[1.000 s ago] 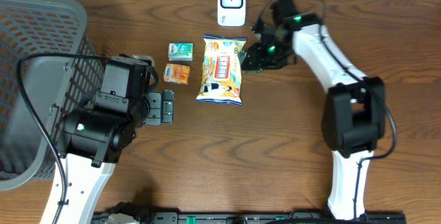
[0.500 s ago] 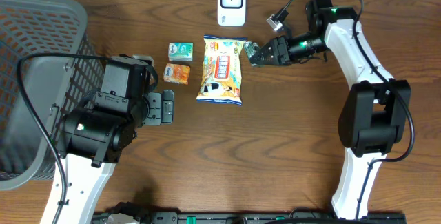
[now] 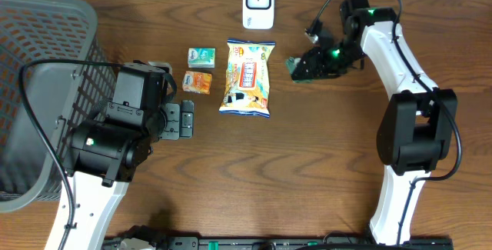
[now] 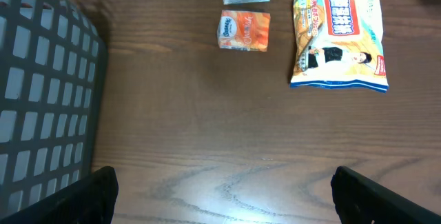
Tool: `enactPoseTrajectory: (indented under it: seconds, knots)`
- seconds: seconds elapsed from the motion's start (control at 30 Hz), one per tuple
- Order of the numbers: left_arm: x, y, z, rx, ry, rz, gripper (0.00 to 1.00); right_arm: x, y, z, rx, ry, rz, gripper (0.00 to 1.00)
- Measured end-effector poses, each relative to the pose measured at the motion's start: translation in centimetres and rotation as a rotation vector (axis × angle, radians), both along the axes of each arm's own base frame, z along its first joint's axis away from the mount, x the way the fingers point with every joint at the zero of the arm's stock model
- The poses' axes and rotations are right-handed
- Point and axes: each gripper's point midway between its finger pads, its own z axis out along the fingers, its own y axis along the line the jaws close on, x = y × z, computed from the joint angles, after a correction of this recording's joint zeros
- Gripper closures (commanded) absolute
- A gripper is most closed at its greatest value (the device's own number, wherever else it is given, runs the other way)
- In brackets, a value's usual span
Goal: Scan the item barcode
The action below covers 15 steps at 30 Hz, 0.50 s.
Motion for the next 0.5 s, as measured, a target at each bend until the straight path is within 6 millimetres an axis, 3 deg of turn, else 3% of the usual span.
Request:
enactPoseTrajectory:
  seconds: [0.2,0.5]
  knots:
    - [0.0,0.0,0.0,0.000,0.000,0.000,0.02,0.8,-3.4,-2.0,-0.316,-0.010,-0.113,0.45]
    - [0.0,0.0,0.0,0.000,0.000,0.000,0.02,1.9,-4.6,-3.3,-0.501,-0.062,-0.240,0.46]
